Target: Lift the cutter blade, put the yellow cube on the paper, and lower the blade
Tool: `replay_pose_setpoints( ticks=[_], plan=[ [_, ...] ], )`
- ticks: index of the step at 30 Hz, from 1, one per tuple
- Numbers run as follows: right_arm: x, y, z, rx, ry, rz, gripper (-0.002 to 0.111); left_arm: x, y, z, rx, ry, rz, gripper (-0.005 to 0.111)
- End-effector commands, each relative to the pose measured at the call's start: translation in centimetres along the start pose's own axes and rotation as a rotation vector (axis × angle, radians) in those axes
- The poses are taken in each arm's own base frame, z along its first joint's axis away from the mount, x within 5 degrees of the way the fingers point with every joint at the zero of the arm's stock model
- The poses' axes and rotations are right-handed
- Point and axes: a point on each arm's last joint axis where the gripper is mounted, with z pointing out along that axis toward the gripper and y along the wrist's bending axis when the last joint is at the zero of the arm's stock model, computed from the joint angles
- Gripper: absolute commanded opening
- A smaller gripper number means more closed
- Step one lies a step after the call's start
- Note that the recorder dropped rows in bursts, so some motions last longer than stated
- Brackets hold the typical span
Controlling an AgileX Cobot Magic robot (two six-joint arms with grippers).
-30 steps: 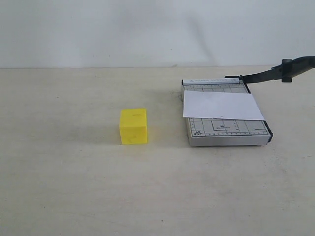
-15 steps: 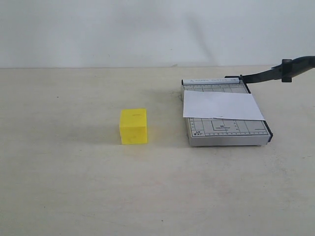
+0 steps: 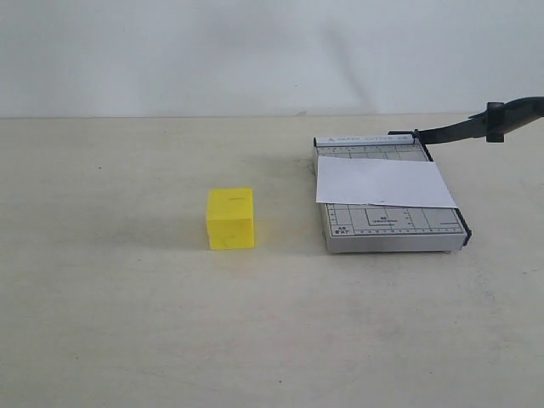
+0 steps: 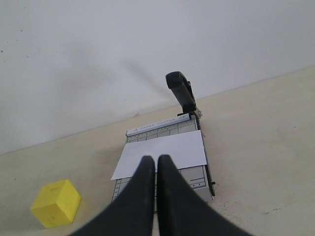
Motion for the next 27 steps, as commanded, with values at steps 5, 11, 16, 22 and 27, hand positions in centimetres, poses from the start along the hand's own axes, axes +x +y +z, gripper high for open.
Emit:
replay_pose_setpoints(
  ticks=[5, 11, 16, 22, 27],
  plan=[
    [-0.1, 0.0, -0.1, -0.005, -0.017, -0.004, 0.002, -4.0, -1.4, -1.1, 0.172, -0.455, -0.033, 0.004],
    [-0.1, 0.0, -0.1, -0.005, -0.017, -0.004, 0.002, -5.7, -2.1, -2.4, 0.259, -0.684, -0.032, 0.004],
    [-0.1, 0.0, -0.1, -0.005, -0.017, -0.004, 0.002, -6.8, -2.5, -3.6, 0.345, -0.856, -0.07, 0.004],
    [-0.1, 0.0, -0.1, -0.005, -0.017, -0.004, 0.002, -6.1, -2.2, -2.8, 0.387, -0.698, -0.293, 0.004],
    [-0.1, 0.0, -0.1, -0.005, -0.017, -0.004, 0.002, -5.6, -2.1, -2.3, 0.351, -0.633, -0.293, 0.004]
  ],
)
